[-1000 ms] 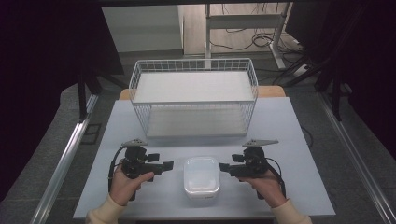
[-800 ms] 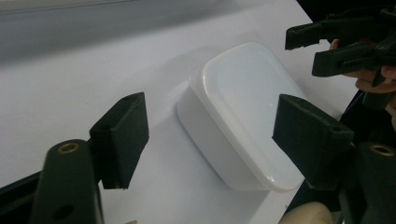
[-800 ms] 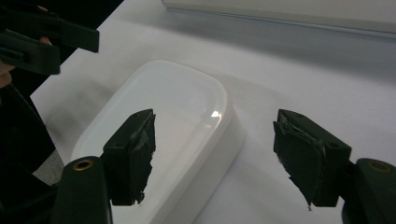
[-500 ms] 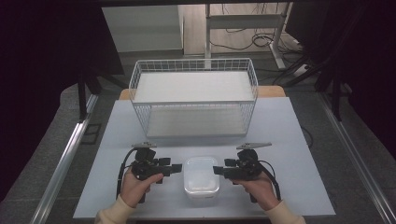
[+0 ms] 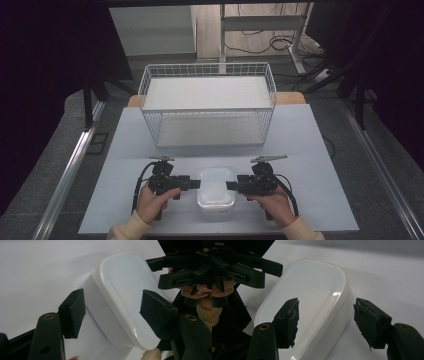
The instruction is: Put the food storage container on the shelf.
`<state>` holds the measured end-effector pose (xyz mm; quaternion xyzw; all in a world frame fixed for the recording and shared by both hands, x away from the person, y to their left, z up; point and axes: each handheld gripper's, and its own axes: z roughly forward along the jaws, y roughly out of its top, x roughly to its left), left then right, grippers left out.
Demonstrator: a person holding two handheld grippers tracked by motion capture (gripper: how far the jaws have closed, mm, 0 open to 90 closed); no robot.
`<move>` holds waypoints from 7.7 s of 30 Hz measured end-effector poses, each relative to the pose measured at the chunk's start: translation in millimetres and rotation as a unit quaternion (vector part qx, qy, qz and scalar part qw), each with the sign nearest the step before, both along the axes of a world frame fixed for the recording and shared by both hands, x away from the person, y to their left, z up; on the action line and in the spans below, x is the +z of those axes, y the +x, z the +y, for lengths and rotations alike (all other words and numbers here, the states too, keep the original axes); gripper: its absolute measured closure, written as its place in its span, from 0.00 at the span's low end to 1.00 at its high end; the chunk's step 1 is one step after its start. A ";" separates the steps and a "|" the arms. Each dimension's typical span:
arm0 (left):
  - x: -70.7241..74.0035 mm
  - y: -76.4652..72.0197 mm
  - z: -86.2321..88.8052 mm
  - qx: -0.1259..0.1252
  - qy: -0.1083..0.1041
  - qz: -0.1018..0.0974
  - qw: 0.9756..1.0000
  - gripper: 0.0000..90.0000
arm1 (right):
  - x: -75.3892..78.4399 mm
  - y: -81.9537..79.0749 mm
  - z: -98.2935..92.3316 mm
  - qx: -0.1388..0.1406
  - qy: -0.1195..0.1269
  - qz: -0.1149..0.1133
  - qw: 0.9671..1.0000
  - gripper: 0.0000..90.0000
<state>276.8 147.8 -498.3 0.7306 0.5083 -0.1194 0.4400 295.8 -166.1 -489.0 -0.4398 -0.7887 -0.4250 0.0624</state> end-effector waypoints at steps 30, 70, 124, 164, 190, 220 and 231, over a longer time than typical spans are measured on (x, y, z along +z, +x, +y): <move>0.8 -5.3 0.3 0.001 -0.040 0.002 0.999 0.76 | -3.7 -1.5 -12.1 -0.020 0.081 0.055 0.995 0.77; 36.5 -19.6 7.0 0.011 -0.039 -0.083 0.996 0.88 | 40.9 -9.9 -12.3 0.007 0.088 -0.048 0.995 0.89; 130.3 34.5 19.6 0.012 -0.030 -0.156 0.987 0.88 | 126.0 48.9 1.2 0.022 0.096 -0.135 0.986 0.89; 207.9 90.5 31.0 0.010 -0.024 -0.183 0.983 0.88 | 204.9 97.7 13.2 0.019 0.089 -0.162 0.983 0.89; 211.9 170.1 45.3 0.027 -0.037 -0.108 0.993 0.88 | 212.0 176.9 29.2 0.000 0.089 -0.077 0.993 0.88; 179.7 234.2 50.9 0.074 -0.103 0.007 0.992 0.78 | 185.8 235.6 40.0 -0.094 0.102 0.036 0.990 0.75; 199.6 192.1 48.6 0.082 -0.058 -0.102 0.990 0.37 | 207.9 197.7 38.3 -0.091 0.068 -0.118 0.986 0.37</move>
